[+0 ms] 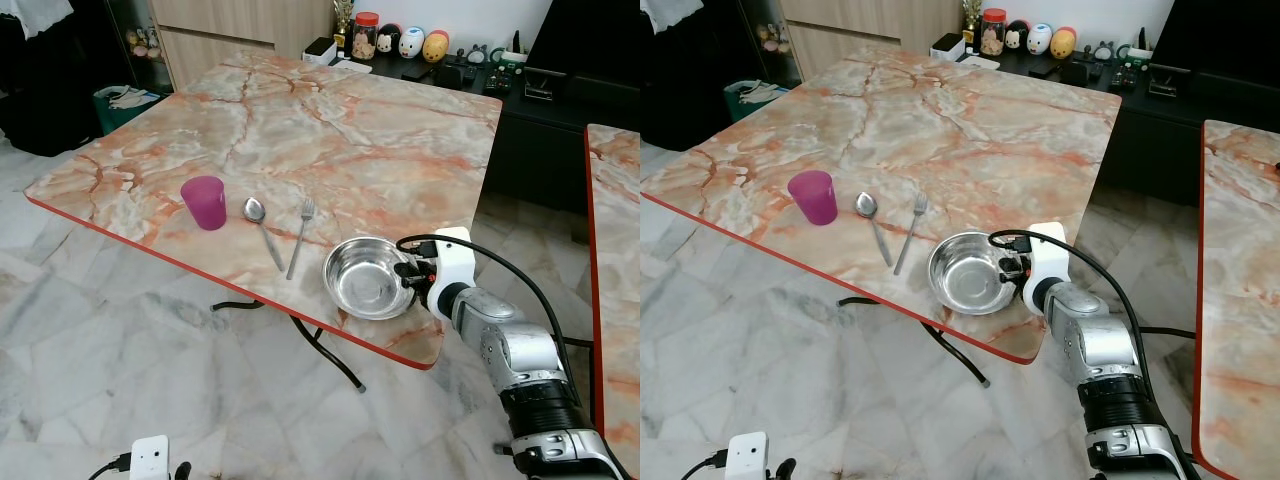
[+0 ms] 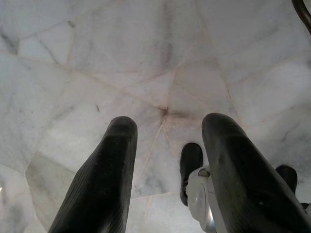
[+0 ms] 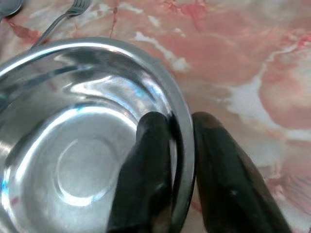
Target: Setting the table
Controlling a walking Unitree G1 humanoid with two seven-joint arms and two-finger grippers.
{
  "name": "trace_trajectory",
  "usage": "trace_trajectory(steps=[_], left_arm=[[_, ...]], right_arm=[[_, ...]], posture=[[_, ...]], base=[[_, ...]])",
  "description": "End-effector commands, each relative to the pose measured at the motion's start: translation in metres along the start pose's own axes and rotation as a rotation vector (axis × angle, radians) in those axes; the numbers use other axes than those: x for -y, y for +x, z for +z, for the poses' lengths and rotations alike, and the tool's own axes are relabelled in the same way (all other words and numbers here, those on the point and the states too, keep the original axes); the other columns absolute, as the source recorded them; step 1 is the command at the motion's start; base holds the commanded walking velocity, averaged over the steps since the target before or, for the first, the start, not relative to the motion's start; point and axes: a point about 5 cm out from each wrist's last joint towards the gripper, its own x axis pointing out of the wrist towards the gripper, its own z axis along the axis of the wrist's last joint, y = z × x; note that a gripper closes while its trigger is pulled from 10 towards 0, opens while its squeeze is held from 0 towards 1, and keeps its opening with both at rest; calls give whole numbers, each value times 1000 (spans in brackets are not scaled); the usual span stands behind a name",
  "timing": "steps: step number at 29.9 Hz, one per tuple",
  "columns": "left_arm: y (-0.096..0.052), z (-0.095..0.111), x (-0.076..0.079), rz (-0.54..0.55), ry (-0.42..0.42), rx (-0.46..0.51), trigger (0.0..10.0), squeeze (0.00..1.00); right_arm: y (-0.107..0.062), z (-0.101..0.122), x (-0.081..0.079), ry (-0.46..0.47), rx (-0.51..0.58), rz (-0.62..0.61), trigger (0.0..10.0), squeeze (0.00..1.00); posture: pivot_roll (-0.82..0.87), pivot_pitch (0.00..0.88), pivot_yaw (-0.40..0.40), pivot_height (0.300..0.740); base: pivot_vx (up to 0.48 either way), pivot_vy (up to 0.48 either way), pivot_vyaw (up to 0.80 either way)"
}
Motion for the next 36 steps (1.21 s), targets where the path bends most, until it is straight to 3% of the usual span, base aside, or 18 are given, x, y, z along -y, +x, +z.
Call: trace_trajectory(steps=[1,4,9,10,11,14,17,21,29,36], left_arm=[[-3,-11,-2,1,16,-47,10000,0],[-3,-11,-1,0,17,-49,10000,0],[-4,-13,2,-1,19,-54,10000,0],[-4,-13,2,-1,19,-54,10000,0],[-4,-13,2,-1,20,-55,10000,0],[-4,-14,3,-5,23,-57,10000,0],[-4,-14,3,-4,21,-56,10000,0],[-4,-14,4,-6,18,-56,10000,0],[-4,-14,4,-9,18,-50,10000,0],[-4,-10,6,-15,31,-20,10000,0]], right_arm=[[-1,3,3,13,20,-21,0,0],[-1,5,3,26,42,-30,0,0],[-4,19,5,105,177,-68,0,0],[-5,23,5,125,215,-73,7647,0],[-7,29,4,159,284,-86,10000,0],[-15,40,-5,257,416,-42,10000,0],[-18,42,-10,278,457,-24,10000,0],[-24,32,-16,408,510,-36,10000,0],[-31,37,-13,446,594,-68,10000,0],[-47,50,-17,448,754,-45,10000,0]], posture=[[4,88,-2,740],[4,88,-2,740],[1,88,-2,740],[1,88,-2,740],[1,88,-2,740],[0,87,-2,740],[0,87,-2,740],[-4,90,2,740],[-4,85,0,740],[-7,55,-1,740]], base=[[0,0,0],[0,0,0],[0,0,0],[0,0,0],[0,0,0],[0,0,0],[0,0,0],[0,0,0],[0,0,0],[0,0,0]])
